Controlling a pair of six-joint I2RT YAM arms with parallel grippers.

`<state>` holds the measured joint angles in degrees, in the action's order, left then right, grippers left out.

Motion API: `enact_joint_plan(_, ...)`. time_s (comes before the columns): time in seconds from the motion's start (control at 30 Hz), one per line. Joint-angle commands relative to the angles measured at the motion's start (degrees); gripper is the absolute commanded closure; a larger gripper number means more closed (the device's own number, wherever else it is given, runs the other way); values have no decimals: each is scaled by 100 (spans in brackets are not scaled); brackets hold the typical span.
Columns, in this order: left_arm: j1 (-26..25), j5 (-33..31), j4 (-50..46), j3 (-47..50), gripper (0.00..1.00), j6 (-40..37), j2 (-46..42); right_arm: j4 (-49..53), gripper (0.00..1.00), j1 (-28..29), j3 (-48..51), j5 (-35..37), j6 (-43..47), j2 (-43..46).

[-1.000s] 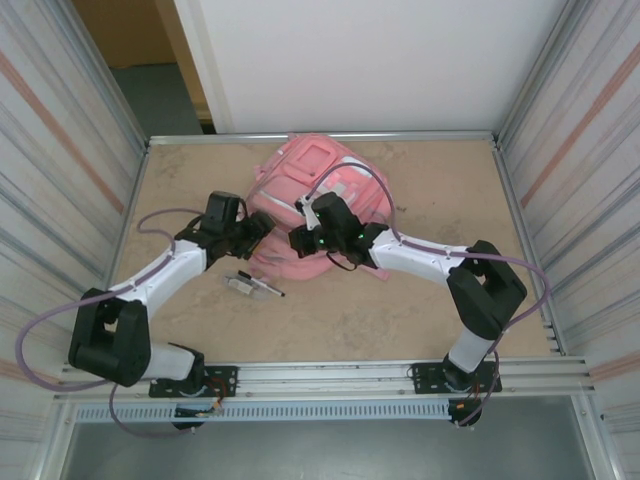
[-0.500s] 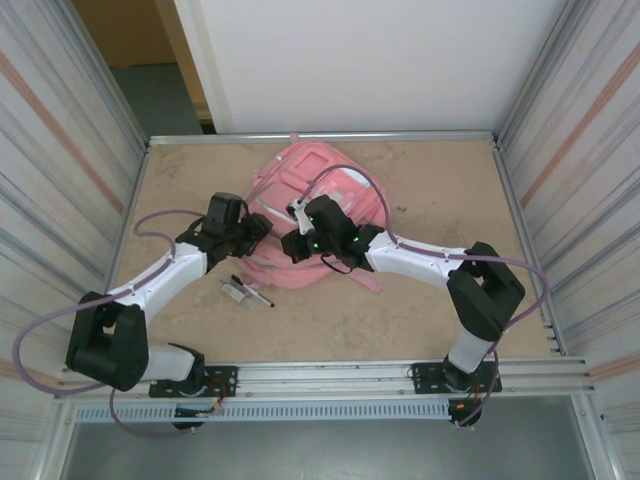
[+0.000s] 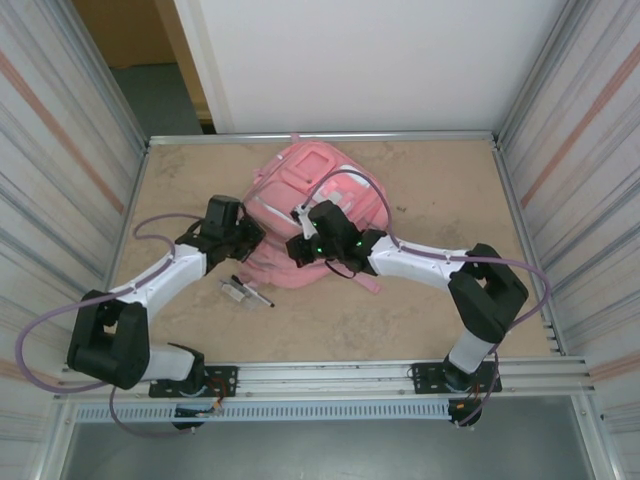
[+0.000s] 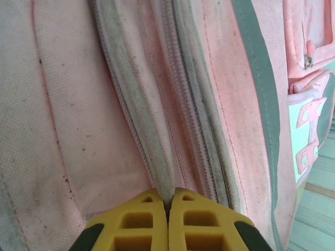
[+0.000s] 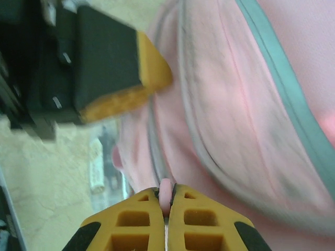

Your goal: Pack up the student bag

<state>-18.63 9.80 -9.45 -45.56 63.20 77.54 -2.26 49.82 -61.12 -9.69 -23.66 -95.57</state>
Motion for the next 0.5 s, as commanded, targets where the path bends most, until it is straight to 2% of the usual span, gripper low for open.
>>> enact_joint_plan(0.0,271,265,157,-149,100,-466,201,91,100,-247,510,316,486,542)
enact_joint_plan(0.27,534,969,13,-511,100,-966,706,198,100,-1051,1393,642,1063,1320)
enact_joint_plan(0.47,497,1618,-327,-1037,100,-1601,1219,-544,100,-2080,1614,192,1259,1166)
